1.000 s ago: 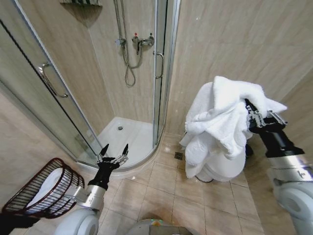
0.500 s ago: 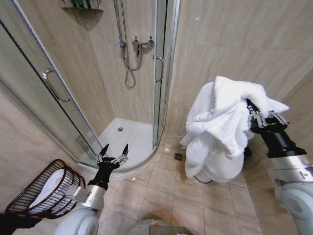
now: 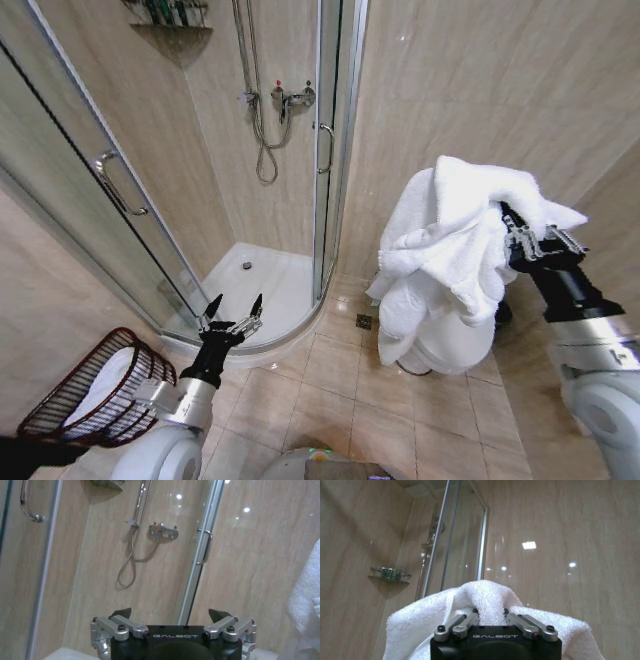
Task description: Discard the used towel into the hamper.
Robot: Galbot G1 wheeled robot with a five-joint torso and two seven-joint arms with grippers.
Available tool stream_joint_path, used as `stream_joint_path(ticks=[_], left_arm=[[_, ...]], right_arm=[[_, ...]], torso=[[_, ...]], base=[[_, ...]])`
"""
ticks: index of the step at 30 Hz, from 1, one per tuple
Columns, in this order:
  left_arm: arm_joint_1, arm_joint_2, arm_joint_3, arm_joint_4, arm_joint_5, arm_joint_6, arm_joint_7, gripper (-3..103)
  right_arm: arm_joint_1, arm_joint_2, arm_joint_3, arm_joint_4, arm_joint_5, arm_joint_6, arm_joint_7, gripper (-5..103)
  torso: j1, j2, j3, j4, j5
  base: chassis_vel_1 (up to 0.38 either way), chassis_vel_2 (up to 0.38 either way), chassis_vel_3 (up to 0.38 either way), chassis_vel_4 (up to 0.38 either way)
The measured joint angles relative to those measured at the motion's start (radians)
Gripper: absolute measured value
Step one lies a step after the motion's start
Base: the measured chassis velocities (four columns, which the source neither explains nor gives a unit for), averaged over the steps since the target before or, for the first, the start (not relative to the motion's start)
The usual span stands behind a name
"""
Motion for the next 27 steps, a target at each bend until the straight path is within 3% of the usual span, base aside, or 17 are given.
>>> stream_joint_path(ticks=[27], left_arm=[[0.0,0.0,0.0,0.0,0.0,0.0,0.0,100]], right_arm=[[0.013,-0.016,-0.009,0.0,0.0,0.001,-0.003,14]], torso=[[0.061,0.136,0.075,0.0001,-0.0001]], base=[[0.0,0.0,0.0,0.0]])
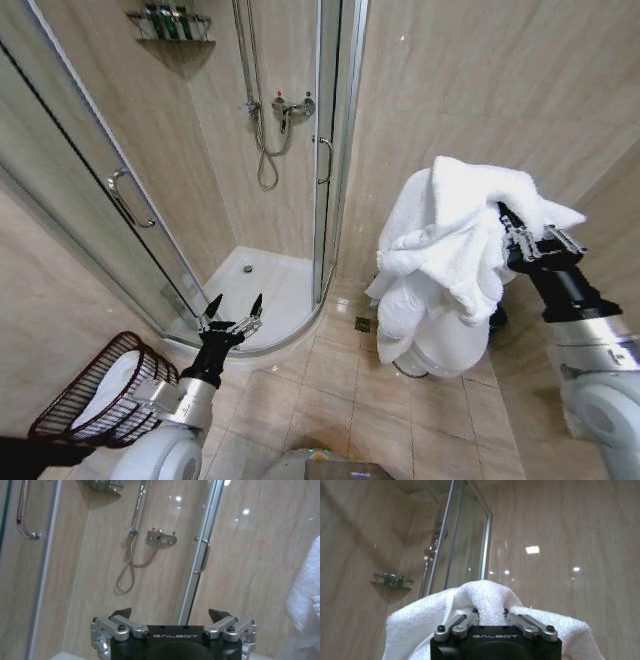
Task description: Discard the used towel into the hamper.
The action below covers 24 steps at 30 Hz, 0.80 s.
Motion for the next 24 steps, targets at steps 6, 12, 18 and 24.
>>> stream_joint_path(ticks=[6,12,18,24], left_arm=[[0.0,0.0,0.0,0.0,0.0,0.0,0.0,100],[0.0,0.0,0.0,0.0,0.0,0.0,0.0,100],[0.0,0.0,0.0,0.0,0.0,0.0,0.0,100],[0.0,0.0,0.0,0.0,0.0,0.0,0.0,100]], right_arm=[[0.003,0.004,-0.009,0.0,-0.001,0.0,0.0,14],[0.006,0.011,-0.018,0.0,-0.003,-0.001,-0.001,14],[0.01,0.01,-0.021,0.0,-0.004,-0.002,-0.002,14],[0.019,0.008,-0.022,0.0,-0.003,-0.005,-0.004,14]], torso=[[0.003,0.007,0.004,0.0,0.0],[0.002,0.005,0.003,0.0,0.0],[0.001,0.002,0.002,0.0,0.0],[0.0,-0.001,0.0,-0.0001,0.0001]], base=[[0.0,0.0,0.0,0.0],[0.0,0.0,0.0,0.0],[0.0,0.0,0.0,0.0],[0.0,0.0,0.0,0.0]])
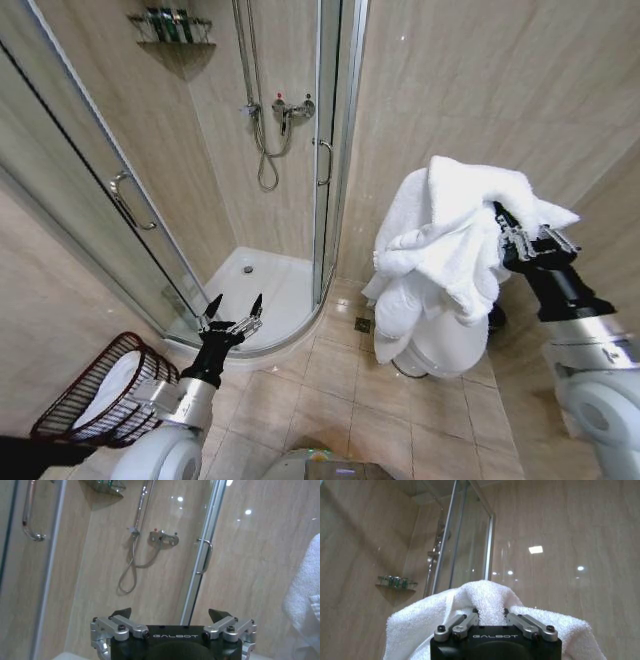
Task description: Discard the used towel into the hamper.
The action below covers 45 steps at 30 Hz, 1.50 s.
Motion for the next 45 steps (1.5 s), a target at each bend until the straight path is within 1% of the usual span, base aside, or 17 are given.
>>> stream_joint_path(ticks=[17,35,39,45], left_arm=[[0.0,0.0,0.0,0.0,0.0,0.0,0.0,100],[0.0,0.0,0.0,0.0,0.0,0.0,0.0,100],[0.0,0.0,0.0,0.0,0.0,0.0,0.0,100],[0.0,0.0,0.0,0.0,0.0,0.0,0.0,100]], right_arm=[[0.011,-0.01,-0.011,0.0,0.0,0.0,-0.002,14],[0.032,-0.016,-0.041,0.0,-0.007,0.0,0.001,14],[0.04,-0.02,-0.044,0.0,-0.007,0.0,0.003,14],[0.045,-0.019,-0.055,0.0,-0.011,0.0,0.002,14]], torso=[[-0.002,-0.004,-0.002,0.0002,-0.0001],[-0.003,-0.006,-0.003,0.0001,0.0002],[-0.003,-0.006,-0.004,0.0001,-0.0005],[-0.003,-0.007,-0.004,0.0001,0.0001]], base=[[0.059,0.059,0.056,0.059],[0.121,0.124,0.12,0.119],[0.14,0.125,0.121,0.135],[0.132,0.126,0.123,0.13]])
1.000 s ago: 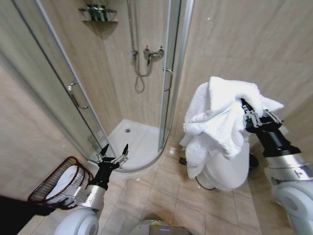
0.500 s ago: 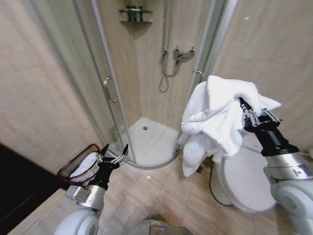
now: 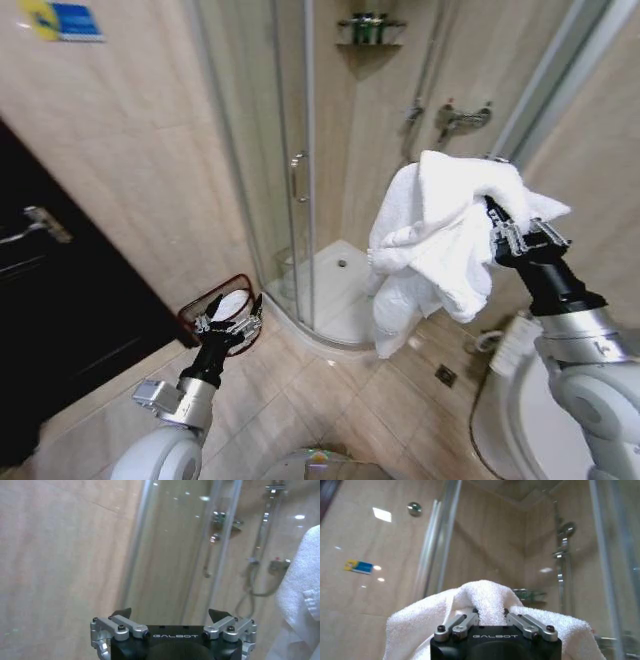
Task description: Discard the used towel into the hamper.
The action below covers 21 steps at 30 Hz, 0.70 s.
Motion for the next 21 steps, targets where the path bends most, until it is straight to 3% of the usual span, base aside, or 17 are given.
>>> stream_joint_path(ticks=[21], left_arm=[[0.0,0.0,0.0,0.0,0.0,0.0,0.0,100]], right_arm=[[-0.001,0.012,-0.013,0.0,-0.006,0.0,-0.001,14]], torso=[[0.0,0.0,0.0,0.0,0.0]], base=[[0.119,0.127,0.129,0.129]])
